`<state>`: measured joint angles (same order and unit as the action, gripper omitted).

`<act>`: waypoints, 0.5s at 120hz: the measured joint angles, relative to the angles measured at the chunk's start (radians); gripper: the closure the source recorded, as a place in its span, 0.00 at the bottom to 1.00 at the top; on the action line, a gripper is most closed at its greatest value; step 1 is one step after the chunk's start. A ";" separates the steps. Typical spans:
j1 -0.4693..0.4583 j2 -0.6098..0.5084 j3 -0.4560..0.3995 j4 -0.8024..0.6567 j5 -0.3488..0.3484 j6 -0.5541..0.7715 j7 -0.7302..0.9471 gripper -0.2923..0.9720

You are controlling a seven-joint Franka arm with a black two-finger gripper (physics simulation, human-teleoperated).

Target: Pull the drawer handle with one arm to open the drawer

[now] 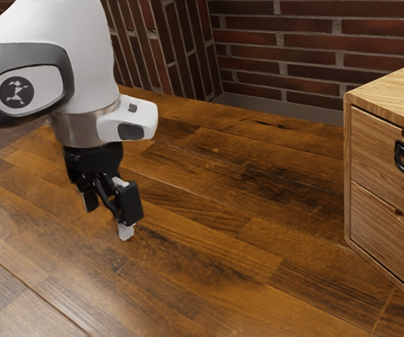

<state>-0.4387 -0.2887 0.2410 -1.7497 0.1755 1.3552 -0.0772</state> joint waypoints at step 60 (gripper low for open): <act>-0.028 0.436 -0.199 0.488 -0.201 0.392 -0.626 0.23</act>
<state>-0.4664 0.1473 0.0416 -1.2616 -0.0256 1.7474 -0.7031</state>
